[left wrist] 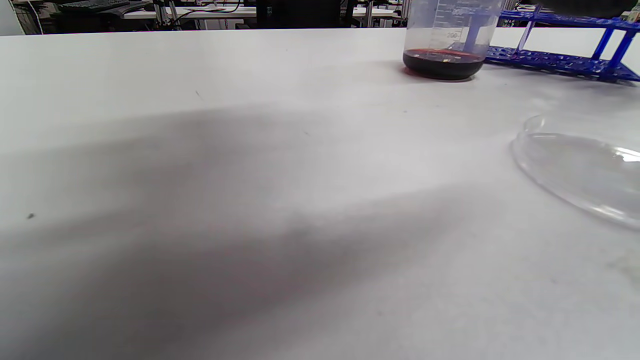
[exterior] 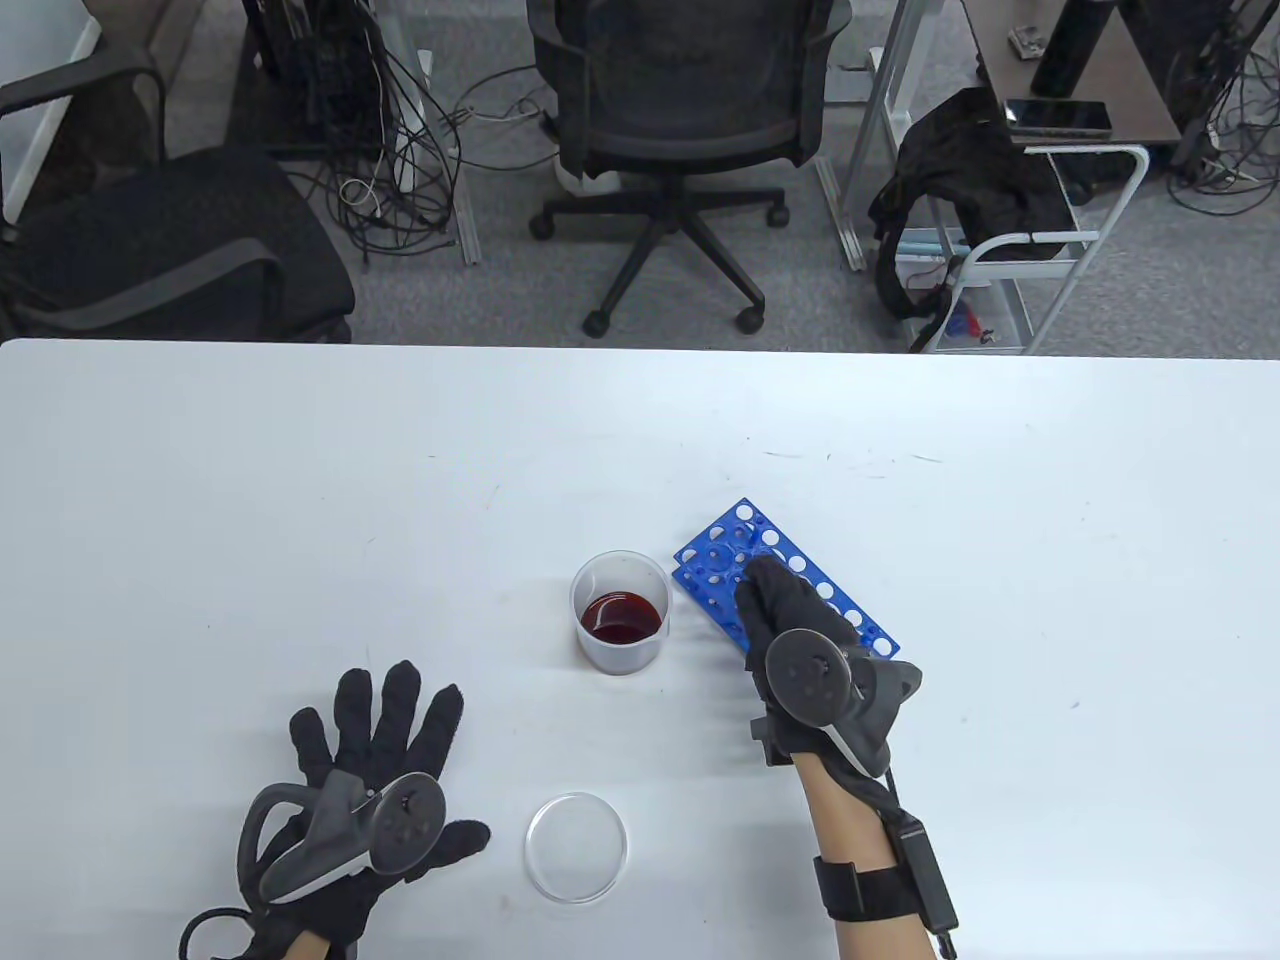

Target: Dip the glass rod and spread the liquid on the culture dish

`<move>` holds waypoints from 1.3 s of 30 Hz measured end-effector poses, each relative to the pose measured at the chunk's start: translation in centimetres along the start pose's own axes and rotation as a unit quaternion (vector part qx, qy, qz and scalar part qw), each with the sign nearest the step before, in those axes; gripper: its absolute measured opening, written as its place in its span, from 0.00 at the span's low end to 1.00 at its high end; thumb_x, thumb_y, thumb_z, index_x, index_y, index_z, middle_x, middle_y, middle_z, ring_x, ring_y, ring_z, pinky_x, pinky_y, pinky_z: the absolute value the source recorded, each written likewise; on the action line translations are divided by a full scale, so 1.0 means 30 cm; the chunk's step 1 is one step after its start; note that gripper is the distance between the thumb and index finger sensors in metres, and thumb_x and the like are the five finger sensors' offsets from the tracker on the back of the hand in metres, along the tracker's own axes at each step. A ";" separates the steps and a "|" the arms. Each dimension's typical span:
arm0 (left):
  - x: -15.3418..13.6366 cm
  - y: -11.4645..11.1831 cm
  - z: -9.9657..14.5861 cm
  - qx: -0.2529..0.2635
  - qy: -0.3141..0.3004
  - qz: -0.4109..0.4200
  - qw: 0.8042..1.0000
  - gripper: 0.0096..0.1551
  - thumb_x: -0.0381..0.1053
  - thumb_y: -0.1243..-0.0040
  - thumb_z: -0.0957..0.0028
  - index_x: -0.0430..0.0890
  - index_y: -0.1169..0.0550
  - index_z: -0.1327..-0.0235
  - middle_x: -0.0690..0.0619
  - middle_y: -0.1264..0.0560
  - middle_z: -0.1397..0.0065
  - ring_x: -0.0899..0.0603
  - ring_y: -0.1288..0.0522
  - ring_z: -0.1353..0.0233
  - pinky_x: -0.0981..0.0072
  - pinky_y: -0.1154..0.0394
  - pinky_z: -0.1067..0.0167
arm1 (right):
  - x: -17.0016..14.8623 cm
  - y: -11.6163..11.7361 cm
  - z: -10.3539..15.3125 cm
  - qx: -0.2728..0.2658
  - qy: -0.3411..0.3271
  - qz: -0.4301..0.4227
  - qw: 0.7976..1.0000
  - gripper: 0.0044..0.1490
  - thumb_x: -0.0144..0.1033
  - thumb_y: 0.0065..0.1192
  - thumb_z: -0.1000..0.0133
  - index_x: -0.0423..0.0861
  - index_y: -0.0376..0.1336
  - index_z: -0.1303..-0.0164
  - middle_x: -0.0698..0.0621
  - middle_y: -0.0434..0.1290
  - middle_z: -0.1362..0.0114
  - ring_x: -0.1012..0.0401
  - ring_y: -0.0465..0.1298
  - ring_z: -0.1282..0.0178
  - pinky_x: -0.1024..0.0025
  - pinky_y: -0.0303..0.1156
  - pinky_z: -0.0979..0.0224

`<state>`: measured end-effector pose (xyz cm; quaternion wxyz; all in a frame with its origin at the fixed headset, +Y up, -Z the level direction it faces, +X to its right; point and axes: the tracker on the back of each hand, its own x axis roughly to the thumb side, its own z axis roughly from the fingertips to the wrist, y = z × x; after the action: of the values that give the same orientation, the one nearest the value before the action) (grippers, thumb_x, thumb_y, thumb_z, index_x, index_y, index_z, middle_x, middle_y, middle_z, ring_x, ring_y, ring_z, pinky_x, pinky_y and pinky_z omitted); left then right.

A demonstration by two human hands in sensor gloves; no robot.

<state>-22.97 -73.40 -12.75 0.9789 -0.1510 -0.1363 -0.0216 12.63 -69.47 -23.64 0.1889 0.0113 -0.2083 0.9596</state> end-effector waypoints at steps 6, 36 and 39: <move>0.001 0.001 0.000 -0.002 0.000 -0.001 1.000 0.69 0.84 0.57 0.57 0.54 0.72 0.19 0.36 0.73 0.14 0.17 0.70 0.18 0.13 0.62 0.31 | 0.019 -0.048 -0.003 -0.021 -0.008 -0.006 1.000 0.26 0.44 0.65 0.41 0.46 0.68 0.35 0.47 0.80 0.41 0.63 0.84 0.59 0.72 0.84 0.59; 0.014 0.000 0.007 0.003 -0.012 0.001 1.000 0.69 0.84 0.57 0.57 0.54 0.73 0.20 0.36 0.74 0.15 0.18 0.70 0.18 0.14 0.63 0.30 | 0.289 -0.336 0.274 -0.073 -0.126 -0.211 0.967 0.26 0.44 0.67 0.41 0.44 0.70 0.37 0.45 0.82 0.45 0.66 0.83 0.63 0.76 0.84 0.64; 0.015 0.001 0.009 0.006 -0.013 0.001 1.000 0.69 0.84 0.57 0.57 0.54 0.73 0.20 0.36 0.74 0.15 0.18 0.71 0.18 0.14 0.63 0.30 | 0.332 -0.300 0.318 -0.054 -0.141 -0.233 0.961 0.26 0.44 0.67 0.41 0.44 0.70 0.37 0.46 0.82 0.45 0.67 0.83 0.64 0.77 0.84 0.64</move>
<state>-22.59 -73.31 -12.38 0.9778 -0.1461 -0.1493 -0.0175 6.14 -62.19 -10.35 0.3765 0.1841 -0.2758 0.8650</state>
